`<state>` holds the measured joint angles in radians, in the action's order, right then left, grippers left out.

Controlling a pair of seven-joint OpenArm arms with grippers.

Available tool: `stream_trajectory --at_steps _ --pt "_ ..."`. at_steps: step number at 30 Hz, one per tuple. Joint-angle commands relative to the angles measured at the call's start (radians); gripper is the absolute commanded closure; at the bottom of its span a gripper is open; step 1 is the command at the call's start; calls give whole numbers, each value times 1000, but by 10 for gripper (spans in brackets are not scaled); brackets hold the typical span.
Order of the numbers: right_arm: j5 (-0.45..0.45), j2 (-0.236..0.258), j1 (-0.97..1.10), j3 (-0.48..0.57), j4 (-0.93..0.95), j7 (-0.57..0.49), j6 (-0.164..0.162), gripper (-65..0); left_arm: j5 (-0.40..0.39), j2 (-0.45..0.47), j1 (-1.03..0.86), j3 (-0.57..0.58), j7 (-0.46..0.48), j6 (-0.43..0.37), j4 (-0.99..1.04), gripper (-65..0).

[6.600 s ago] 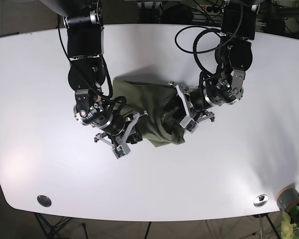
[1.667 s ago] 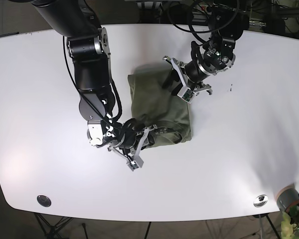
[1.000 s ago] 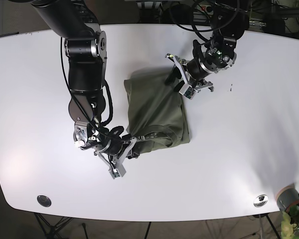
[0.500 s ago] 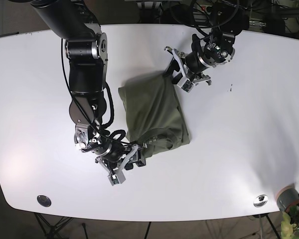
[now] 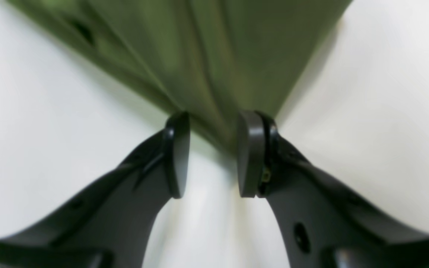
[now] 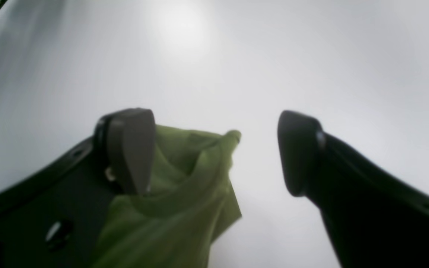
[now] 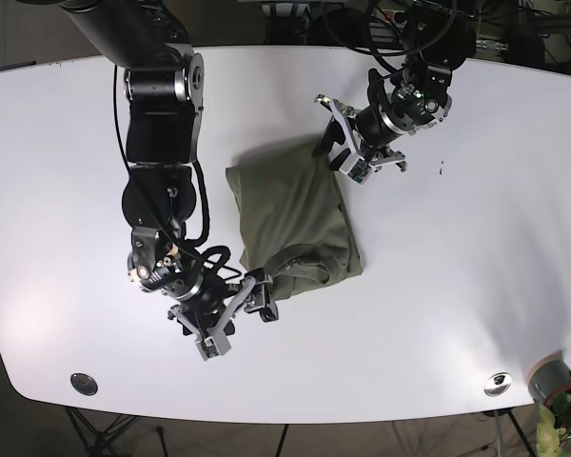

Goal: Fold the T-shirt properly

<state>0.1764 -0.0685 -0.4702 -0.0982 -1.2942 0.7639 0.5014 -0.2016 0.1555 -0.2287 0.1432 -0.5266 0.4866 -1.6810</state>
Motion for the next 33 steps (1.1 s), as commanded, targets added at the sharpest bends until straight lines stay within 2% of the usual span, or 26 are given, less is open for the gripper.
stream_trajectory --at_steps 1,7,9,11,16,19,24,26,28,33 --pt "18 -1 26 1 -117 -1 12 -438 -9 2 39 -4 24 -1 -38 -189" --pt "19 26 153 1 -336 59 12 -431 -8 -7 90 -4 20 -6 -43 -196" --pt "19 29 184 -4 -384 65 12 -431 -6 -23 114 2 20 -30 -37 -197" --pt "19 39 213 -41 -424 65 12 -431 -5 -61 148 2 18 -95 -35 -212" --pt "42 40 258 -166 -454 65 13 -431 -5 -112 203 28 24 -271 -35 -392" --pt "101 49 264 -239 -445 67 13 -431 -5 -122 242 77 26 -386 -35 -443" --pt "220 94 261 -338 -391 127 13 -426 -6 -127 297 204 32 -601 17 -487" --pt "269 120 259 -372 -370 139 13 -425 -6 -136 338 250 62 -678 49 -503" --pt "318 141 262 -395 -345 139 10 -425 -6 -139 361 293 121 -754 100 -517" --pt "369 184 264 -409 -308 139 4 -423 -6 -139 384 385 265 -886 233 -544"
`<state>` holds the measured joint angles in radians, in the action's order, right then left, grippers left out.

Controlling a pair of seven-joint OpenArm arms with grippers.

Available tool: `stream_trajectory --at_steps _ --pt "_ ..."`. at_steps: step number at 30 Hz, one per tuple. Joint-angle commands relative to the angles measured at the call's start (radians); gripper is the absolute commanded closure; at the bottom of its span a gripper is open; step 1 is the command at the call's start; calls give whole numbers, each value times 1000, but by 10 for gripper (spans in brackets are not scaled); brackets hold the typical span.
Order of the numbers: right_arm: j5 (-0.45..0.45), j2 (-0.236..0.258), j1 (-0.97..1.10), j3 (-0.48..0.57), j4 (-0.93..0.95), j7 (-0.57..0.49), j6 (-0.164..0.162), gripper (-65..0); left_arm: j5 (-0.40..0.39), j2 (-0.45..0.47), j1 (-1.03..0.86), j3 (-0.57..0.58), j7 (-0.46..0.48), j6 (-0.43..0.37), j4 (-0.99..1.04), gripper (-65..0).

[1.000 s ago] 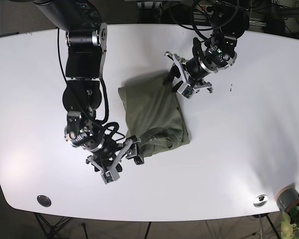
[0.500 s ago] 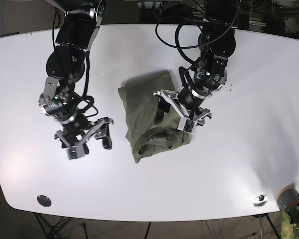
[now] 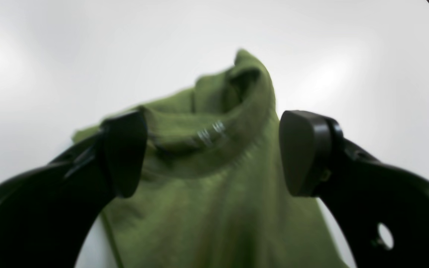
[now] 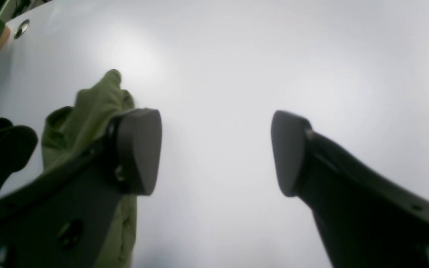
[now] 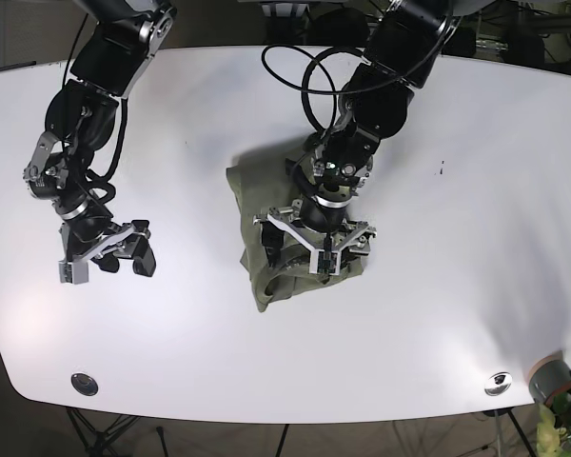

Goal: Fold the T-shirt properly
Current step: 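Lower the left gripper onto the bundle's middle and grasp it, then lift the green bundle with the left gripper and carry it off the table edge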

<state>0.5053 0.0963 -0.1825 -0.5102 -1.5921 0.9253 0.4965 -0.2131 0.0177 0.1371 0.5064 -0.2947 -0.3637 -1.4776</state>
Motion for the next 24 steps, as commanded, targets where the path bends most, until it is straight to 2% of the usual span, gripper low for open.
stream_trajectory --at_steps 1,6,9,15,18,20,24 --pt "42 24 -24 3 -6 -22 9 -423 5 -2 29 47 61 -74 58 -547" --pt "40 32 -21 3 -7 -22 9 -423 7 -3 66 183 157 -179 182 -547" --pt "40 30 -13 3 -9 -22 9 -423 7 -3 97 278 246 -226 275 -549" --pt "40 26 -10 6 -7 -22 9 -423 2 -3 124 335 337 -231 473 -549" --pt "40 26 -8 8 -9 -22 9 -423 -1 5 120 331 349 -180 532 -549" --pt "42 26 -8 8 -9 -22 9 -423 -3 17 112 309 348 -105 536 -547" --pt "42 26 -8 11 -11 -22 9 -423 -4 109 43 199 338 38 489 -544"
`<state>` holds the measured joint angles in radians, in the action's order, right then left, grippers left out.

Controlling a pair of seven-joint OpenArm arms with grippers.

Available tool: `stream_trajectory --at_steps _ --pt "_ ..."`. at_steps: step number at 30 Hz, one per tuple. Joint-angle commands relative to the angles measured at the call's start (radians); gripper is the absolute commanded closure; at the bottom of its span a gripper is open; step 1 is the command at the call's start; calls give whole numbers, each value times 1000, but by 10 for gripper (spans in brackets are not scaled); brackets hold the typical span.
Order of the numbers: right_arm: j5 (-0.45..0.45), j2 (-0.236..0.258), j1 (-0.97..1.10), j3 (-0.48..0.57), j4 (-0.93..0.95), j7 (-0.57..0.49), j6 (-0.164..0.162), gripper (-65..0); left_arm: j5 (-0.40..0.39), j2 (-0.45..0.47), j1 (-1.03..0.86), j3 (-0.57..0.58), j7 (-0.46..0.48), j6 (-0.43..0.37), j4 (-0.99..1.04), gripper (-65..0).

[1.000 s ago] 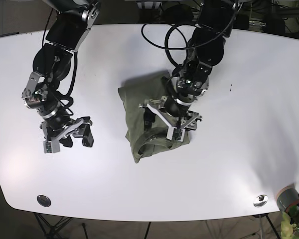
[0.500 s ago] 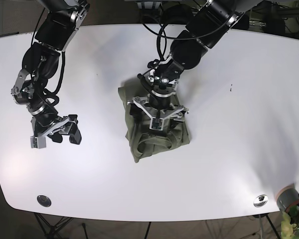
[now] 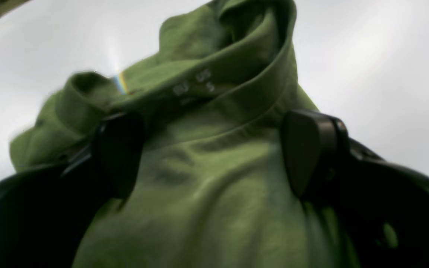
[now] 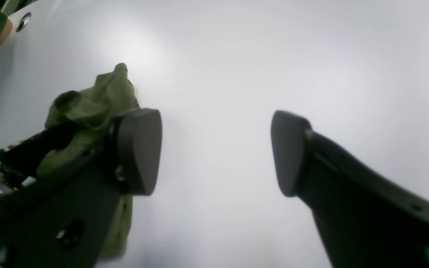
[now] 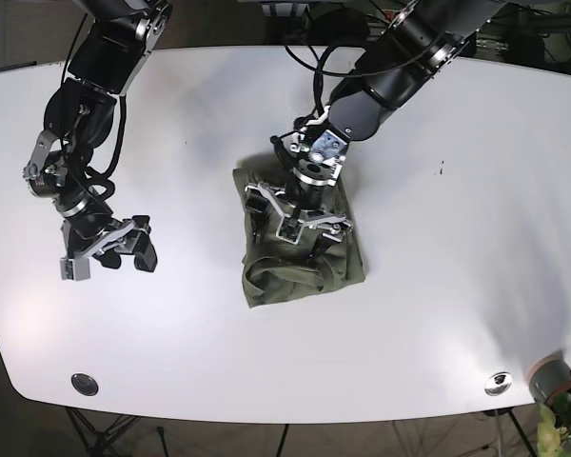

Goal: Fold the T-shirt properly

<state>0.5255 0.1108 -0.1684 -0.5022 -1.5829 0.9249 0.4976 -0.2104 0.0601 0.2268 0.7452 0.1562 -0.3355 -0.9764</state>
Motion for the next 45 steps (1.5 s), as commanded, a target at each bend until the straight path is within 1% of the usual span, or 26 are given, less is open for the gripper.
stream_trajectory --at_steps 1,3,5,6,8,9,10,14,17,20,23,25,28,30,31,34,38,41,43,45 --pt "22 10 -23 3 -20 -22 8 -423 -7 86 -68 -75 -131 43 -40 -544" --pt "22 10 -23 3 -20 -22 8 -423 -7 125 -100 -138 -182 118 -88 -543" --pt "22 10 -23 1 -20 -22 8 -423 -7 169 -129 -212 -246 221 -137 -543" --pt "22 10 -23 0 -20 -22 8 -423 -7 183 -142 -240 -264 261 -152 -542" --pt "22 10 -23 0 -20 -22 11 -423 -5 221 -169 -327 -310 373 -183 -542" --pt "22 10 -23 0 -20 -22 11 -423 -4 235 -178 -358 -323 407 -189 -542" --pt "22 10 -23 0 -20 -22 11 -423 -4 257 -188 -405 -347 459 -195 -542" --pt "22 8 -23 0 -21 -22 13 -423 2 330 -198 -542 -413 617 -190 -542" --pt "22 8 -21 -2 -21 -22 14 -423 2 395 -198 -611 -439 705 -164 -540" --pt "22 7 -12 -2 -21 -22 14 -423 2 470 -195 -660 -447 757 -123 -540" --pt "22 -12 -7 -5 -23 -22 14 -423 -4 565 -191 -697 -445 764 -39 -540" --pt "22 -15 -4 -5 -37 -22 14 -423 -4 623 -191 -712 -427 780 21 -540" --pt "22 -20 8 -5 -63 -22 14 -423 -4 702 -189 -721 -360 833 107 -540" --pt "22 -30 17 -3 -72 -22 14 -423 -1 758 -189 -721 -294 858 184 -540" --pt "22 -41 17 -3 -75 -22 16 -423 -2 778 -189 -721 -266 866 215 -540" --pt "22 -52 20 -5 -90 -22 16 -423 -2 832 -182 -717 -192 870 293 -540" --pt "22 -53 34 4 -90 -22 16 -423 -4 867 -146 -717 -145 879 330 -540" --pt "22 -55 42 14 -98 -22 16 -423 -8 887 -116 -723 -142 932 330 -540" --pt "15 -55 54 49 -101 -27 16 -423 -34 890 -80 -724 -139 971 307 -539" --pt "11 -53 62 73 -113 -28 16 -423 -68 890 -71 -724 -137 982 270 -539"
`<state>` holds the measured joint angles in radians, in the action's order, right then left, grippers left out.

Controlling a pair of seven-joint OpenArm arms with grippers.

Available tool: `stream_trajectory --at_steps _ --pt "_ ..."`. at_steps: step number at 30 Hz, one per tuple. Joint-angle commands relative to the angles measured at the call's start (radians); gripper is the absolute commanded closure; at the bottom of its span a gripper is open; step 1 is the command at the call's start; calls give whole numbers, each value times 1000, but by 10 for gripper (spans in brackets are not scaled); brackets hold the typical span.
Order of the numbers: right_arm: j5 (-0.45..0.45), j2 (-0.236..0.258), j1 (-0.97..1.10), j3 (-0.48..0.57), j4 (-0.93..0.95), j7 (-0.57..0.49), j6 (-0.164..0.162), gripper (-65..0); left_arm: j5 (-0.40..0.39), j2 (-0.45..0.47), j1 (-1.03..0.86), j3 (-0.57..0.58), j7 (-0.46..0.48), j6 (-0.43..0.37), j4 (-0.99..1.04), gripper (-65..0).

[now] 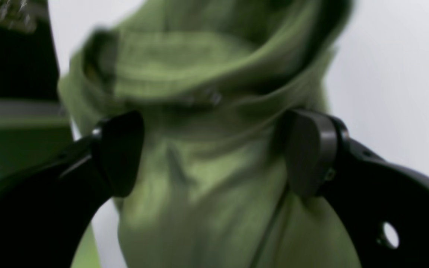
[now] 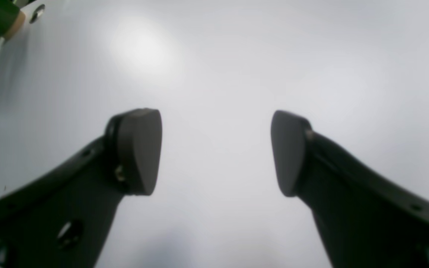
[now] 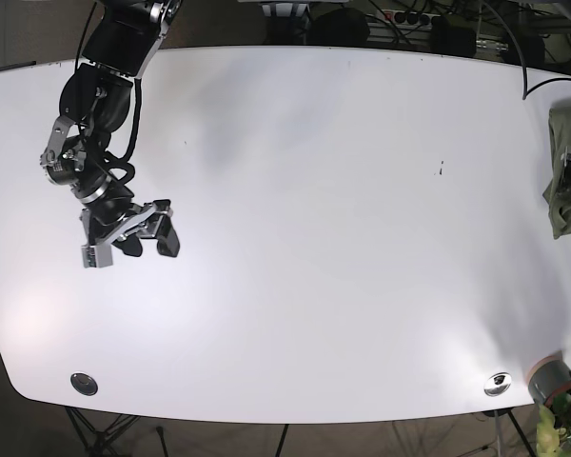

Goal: Fold the T-shirt properly

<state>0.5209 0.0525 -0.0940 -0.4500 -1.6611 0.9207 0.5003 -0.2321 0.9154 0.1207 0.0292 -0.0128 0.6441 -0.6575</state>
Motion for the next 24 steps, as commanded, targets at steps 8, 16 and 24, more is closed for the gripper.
stream_trajectory --at_steps 8,16,24 --pt "-204 8 83 161 -58 -251 5 -422 -106 18 6 -8 27 -7 -273 -465" --pt "-465 -21 214 168 -20 -693 5 -422 -100 -184 -22 -10 38 -189 -443 -454" --pt "-557 -19 362 139 -11 -854 4 -422 17 -368 -184 -12 245 -398 -563 -453"
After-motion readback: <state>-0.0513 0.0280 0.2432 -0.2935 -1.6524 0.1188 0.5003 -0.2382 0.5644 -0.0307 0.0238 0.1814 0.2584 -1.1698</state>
